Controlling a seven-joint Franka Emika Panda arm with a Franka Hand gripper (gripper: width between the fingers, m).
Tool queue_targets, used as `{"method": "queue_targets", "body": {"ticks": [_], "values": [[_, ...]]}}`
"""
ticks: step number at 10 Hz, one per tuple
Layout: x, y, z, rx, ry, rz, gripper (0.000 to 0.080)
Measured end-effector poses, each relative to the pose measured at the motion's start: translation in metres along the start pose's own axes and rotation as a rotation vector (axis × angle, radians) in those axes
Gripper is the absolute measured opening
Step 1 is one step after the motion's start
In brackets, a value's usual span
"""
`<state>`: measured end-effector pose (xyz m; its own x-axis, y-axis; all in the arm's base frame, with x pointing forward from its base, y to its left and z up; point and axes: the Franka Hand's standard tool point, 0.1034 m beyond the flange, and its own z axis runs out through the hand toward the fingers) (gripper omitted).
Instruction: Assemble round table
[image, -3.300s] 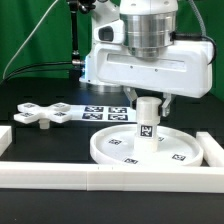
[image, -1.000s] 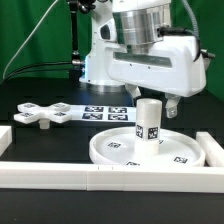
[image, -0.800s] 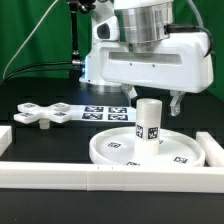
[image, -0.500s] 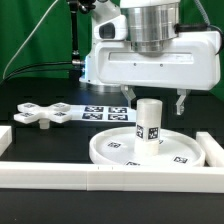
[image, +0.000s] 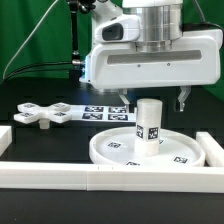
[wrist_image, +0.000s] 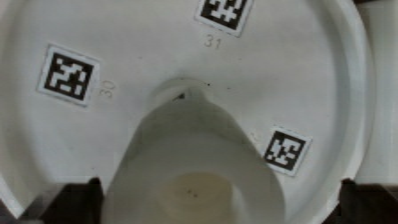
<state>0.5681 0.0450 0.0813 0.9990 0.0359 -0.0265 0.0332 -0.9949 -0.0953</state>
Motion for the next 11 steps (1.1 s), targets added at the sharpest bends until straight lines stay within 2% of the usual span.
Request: {"method": "queue_targets", "body": {"ticks": [1, 5, 7, 11], "values": [[0.0004, -0.0003, -0.0001, -0.007, 0.001, -0.1, 0.0648], [-0.0005, -0.0009, 0.0021, -0.006, -0.002, -0.3, 0.0648], [-0.0003, -0.0003, 0.0025, -0.016, -0.001, -0.484, 0.0648], [-0.0019, 0.0014, 0.005, -0.02, -0.003, -0.708, 0.0648]]}}
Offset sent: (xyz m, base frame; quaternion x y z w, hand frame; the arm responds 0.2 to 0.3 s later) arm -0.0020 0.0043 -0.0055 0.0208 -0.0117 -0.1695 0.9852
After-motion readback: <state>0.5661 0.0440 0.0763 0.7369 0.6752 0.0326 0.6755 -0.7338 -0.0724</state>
